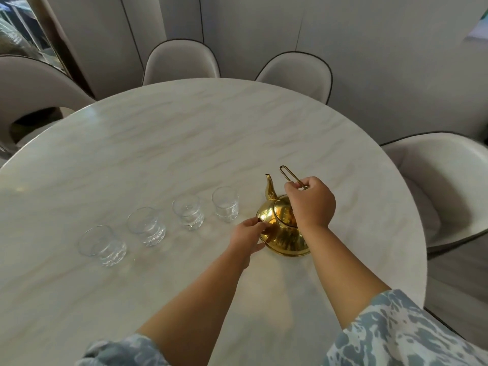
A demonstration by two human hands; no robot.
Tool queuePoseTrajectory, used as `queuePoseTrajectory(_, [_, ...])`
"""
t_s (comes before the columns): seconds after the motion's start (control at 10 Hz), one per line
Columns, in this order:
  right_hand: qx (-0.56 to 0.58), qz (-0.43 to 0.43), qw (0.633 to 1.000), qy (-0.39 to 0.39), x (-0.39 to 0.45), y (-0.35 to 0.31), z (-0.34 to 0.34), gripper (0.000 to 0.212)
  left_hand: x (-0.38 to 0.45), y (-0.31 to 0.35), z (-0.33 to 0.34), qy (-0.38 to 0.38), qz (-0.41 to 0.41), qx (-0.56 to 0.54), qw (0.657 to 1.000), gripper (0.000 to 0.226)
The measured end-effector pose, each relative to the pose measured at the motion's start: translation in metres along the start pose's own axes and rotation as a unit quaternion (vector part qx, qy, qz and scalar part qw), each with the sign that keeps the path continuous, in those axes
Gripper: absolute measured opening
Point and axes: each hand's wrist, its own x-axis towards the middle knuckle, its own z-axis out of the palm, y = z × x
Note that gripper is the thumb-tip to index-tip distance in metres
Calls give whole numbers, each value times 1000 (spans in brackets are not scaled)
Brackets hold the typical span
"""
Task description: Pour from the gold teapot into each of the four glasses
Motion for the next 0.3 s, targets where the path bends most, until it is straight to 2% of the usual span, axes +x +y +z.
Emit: queuePoseTrajectory(0.3, [-20, -14, 1000, -18, -8, 0, 0, 28, -21, 10, -12, -13, 19, 61, 998, 39])
